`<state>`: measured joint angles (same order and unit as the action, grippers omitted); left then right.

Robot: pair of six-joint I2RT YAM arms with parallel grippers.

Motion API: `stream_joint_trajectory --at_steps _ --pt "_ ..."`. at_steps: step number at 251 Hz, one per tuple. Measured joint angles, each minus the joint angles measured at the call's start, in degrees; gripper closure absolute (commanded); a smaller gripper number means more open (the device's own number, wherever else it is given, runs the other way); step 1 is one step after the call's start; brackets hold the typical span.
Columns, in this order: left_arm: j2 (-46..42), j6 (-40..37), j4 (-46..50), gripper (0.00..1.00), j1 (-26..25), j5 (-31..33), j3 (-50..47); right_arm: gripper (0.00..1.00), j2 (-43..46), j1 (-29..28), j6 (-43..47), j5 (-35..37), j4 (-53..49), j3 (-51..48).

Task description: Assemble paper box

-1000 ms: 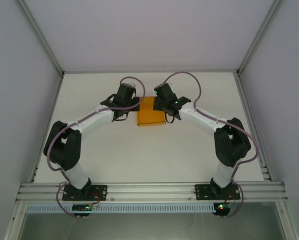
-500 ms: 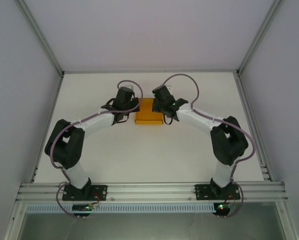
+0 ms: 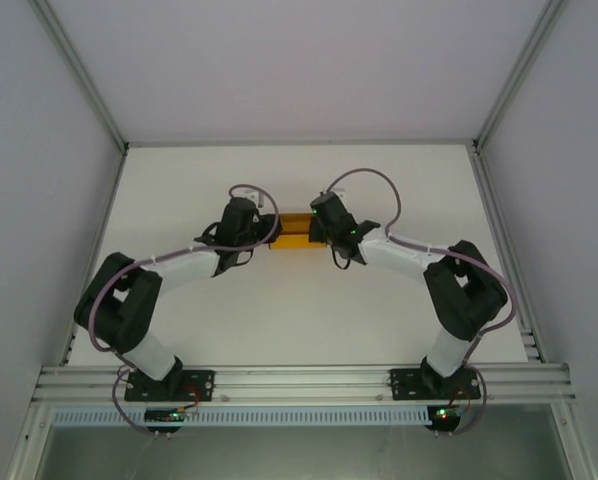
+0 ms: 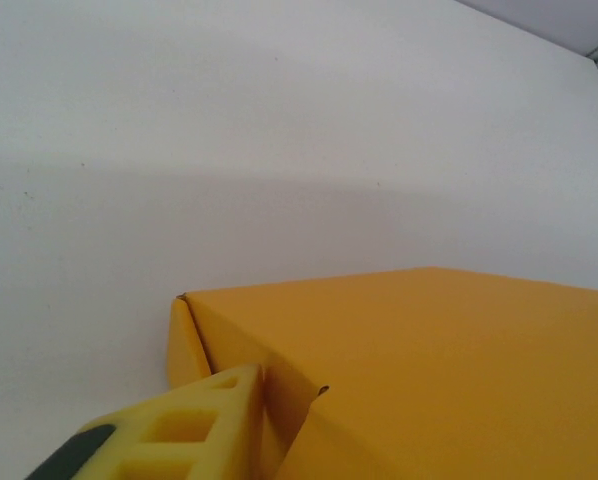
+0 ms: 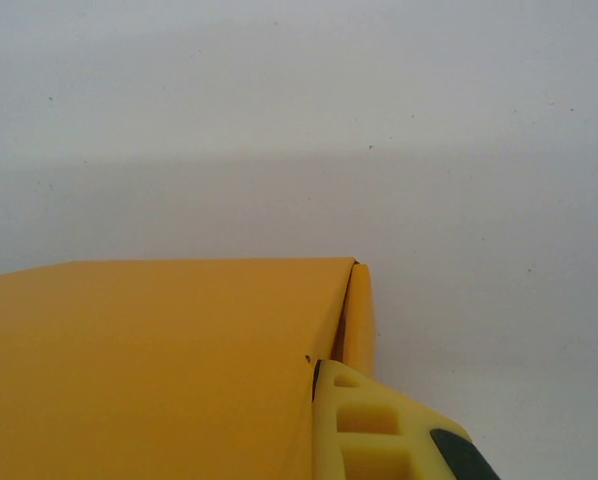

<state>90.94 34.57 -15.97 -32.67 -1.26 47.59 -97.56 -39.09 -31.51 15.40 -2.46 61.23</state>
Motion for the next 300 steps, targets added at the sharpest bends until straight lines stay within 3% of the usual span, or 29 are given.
stream_joint_trajectory --at_steps 58,87,147,201,261,300 --pt "-4.92 0.83 3.93 0.29 -0.74 -1.29 -0.85 1.00 2.95 -1.27 1.57 0.00 8.20 -7.17" --pt "-9.33 0.33 8.61 0.00 -0.90 -0.55 -0.85 1.00 4.17 -1.75 1.62 0.26 9.62 -9.07" --pt "-15.89 2.86 23.06 0.01 -0.22 4.13 2.27 1.00 4.55 -3.72 2.89 1.97 11.08 -10.10" --pt "-11.02 7.61 26.73 0.00 6.03 -0.55 6.05 0.99 4.55 -6.82 5.31 4.92 11.52 -10.25" --pt "-3.78 10.25 24.15 0.20 6.86 -8.31 4.22 0.97 4.46 -7.96 6.73 5.86 15.41 -12.90" --pt "-2.47 12.28 19.45 0.32 6.88 -11.69 0.68 0.86 4.37 -8.33 7.10 5.73 17.81 -14.78"
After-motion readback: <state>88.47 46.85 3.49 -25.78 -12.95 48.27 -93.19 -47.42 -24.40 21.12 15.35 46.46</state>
